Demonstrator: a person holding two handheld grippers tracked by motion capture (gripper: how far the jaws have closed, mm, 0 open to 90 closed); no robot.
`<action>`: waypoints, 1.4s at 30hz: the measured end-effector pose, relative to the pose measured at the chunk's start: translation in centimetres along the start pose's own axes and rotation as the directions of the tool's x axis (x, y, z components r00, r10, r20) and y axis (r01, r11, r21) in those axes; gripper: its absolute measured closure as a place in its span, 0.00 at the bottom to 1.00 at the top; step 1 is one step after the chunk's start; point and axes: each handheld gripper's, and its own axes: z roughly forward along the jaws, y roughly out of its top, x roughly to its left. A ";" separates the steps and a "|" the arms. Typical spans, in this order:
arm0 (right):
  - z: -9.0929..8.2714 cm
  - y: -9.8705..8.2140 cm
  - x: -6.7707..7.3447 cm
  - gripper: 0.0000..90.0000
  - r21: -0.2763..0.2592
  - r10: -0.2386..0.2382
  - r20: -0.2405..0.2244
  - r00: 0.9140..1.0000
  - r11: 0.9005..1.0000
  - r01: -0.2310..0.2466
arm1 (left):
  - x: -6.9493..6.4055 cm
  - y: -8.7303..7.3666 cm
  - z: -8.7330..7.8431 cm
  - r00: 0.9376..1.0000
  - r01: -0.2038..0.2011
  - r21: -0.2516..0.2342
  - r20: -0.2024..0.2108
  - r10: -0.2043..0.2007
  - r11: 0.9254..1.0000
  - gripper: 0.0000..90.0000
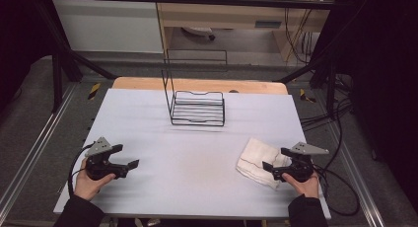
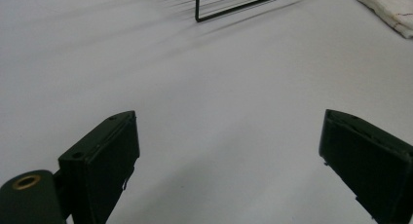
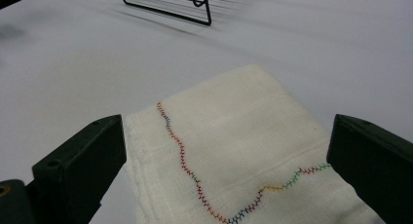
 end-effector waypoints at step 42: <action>4.6 1.3 5.7 0.41 0.145 -0.129 -0.033 0.991 0.980 0.133 | -0.4 -0.1 0.1 0.999 -0.023 0.018 -0.033 0.024 1.000 0.10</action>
